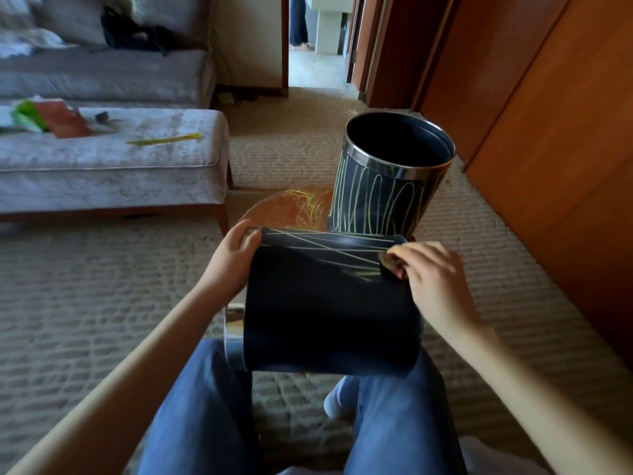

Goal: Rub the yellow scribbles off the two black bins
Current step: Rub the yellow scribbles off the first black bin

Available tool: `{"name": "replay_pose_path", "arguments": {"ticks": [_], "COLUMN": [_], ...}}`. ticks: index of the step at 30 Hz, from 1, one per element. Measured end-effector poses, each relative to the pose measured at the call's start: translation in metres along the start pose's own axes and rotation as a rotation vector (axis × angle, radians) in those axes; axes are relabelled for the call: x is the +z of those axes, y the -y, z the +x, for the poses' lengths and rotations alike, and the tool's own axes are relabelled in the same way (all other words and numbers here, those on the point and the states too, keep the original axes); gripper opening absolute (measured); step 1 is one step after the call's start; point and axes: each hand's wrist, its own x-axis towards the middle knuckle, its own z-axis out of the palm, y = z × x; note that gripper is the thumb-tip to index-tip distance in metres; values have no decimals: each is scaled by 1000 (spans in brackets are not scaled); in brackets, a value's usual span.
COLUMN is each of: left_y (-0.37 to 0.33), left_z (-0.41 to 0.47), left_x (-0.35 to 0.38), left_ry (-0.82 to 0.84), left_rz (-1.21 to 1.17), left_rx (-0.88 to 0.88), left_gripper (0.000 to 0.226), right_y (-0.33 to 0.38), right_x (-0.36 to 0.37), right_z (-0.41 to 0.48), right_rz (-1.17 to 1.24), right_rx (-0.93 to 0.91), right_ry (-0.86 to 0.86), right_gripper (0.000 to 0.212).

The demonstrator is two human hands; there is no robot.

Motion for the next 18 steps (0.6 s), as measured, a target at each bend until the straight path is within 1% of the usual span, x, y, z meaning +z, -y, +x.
{"name": "replay_pose_path", "arguments": {"ticks": [2,3,4,5,6,7,8,9,11,12,14,16,18], "left_y": [-2,-1,0,2,4,5,5,7,5,3,3,6,7], "left_z": [-2,-1,2,6,11,14,15,19,22,22,20,14,8], "left_x": [1,1,0,-1,-2,-2,-3,-3,-2,-2,-2,-4,-4], "left_ry": [1,3,9,17,35,54,62,63,67,68,57,43,35], "left_rz": [-19,-36,-58,-68,-66,-71,-70,-72,-85,-92,-102,-84,-83], "left_rx": [-9,-24,-43,-59,-71,-81,-89,-93,-121,-130,-136,-126,-106], "left_gripper": [20,19,12,14,26,32,33,34,45,47,40,51,51], "right_y": [-10,-11,-10,-7,-1,7,16,26,40,42,41,40,41], "right_x": [6,7,7,4,-1,-6,-11,-14,-14,-10,-5,-1,4], "right_z": [28,36,38,34,24,8,-11,-31,-64,-75,-80,-68,-45], "right_rz": [6,11,11,-1,-13,-16,-12,-2,1,-7,-16,-13,24], "right_rx": [84,110,114,98,65,29,1,-13,-30,-38,-59,-76,-56], "right_ry": [118,166,186,166,121,69,29,8,-10,-8,2,-2,0], "right_gripper": [29,31,31,32,32,32,32,32,31,30,30,30,33]}}
